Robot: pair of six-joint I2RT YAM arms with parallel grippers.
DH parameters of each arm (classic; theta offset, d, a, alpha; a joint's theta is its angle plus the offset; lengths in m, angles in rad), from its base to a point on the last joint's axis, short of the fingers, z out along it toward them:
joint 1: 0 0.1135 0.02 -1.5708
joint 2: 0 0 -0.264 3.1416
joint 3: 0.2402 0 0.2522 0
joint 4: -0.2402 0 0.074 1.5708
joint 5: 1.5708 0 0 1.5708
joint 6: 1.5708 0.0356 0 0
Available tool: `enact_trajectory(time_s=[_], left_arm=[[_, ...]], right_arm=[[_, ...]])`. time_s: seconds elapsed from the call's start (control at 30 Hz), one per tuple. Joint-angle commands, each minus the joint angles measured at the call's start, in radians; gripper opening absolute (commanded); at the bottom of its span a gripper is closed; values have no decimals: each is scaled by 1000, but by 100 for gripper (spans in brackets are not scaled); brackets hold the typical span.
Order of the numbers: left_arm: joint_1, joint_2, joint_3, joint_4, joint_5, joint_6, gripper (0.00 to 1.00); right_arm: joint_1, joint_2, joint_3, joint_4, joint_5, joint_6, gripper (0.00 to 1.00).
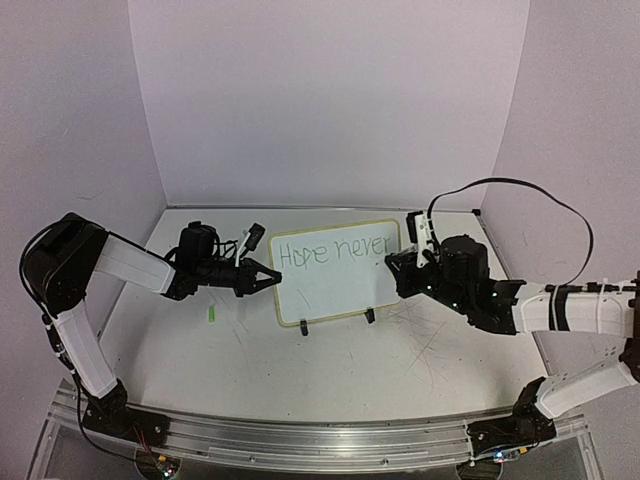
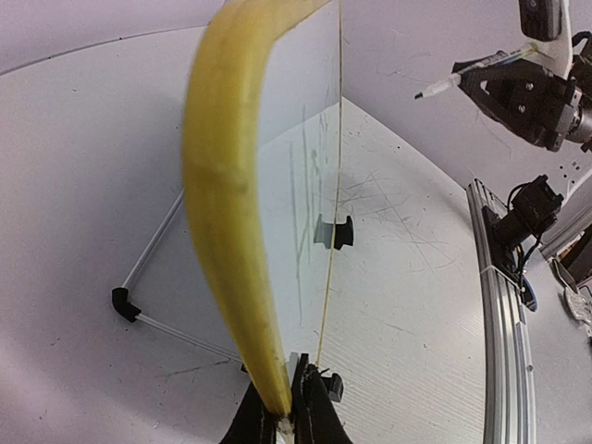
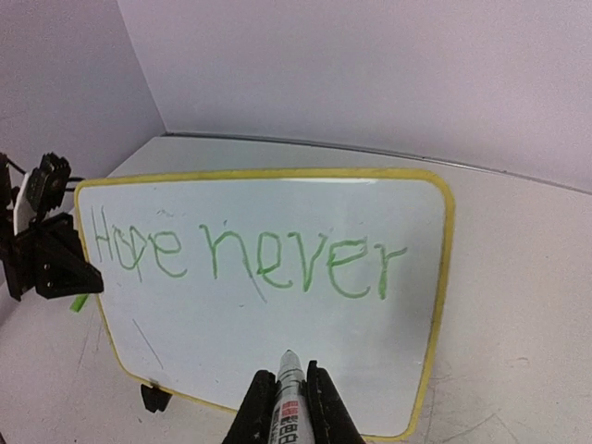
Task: Write a sentence on the whiteboard
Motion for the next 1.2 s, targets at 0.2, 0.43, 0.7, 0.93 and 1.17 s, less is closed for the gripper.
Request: enact_trajectory(time_s=[0.2, 0.43, 0.7, 0.93, 1.17], left_arm=[[8, 3, 5, -78, -205, 87, 0], [2, -9, 4, -83, -228, 91, 0], [-2, -21, 0, -89, -233, 91, 0], [-9, -26, 0, -96, -245, 120, 0], [-12, -21, 5, -105, -253, 127, 0]], right_arm=[[166, 147, 150, -42, 103, 37, 0], [223, 255, 262, -70, 133, 25, 0], [228, 314, 321, -70, 141, 55, 0], [227, 339, 336, -59, 164, 32, 0], [229, 360, 349, -68, 166, -23, 0]])
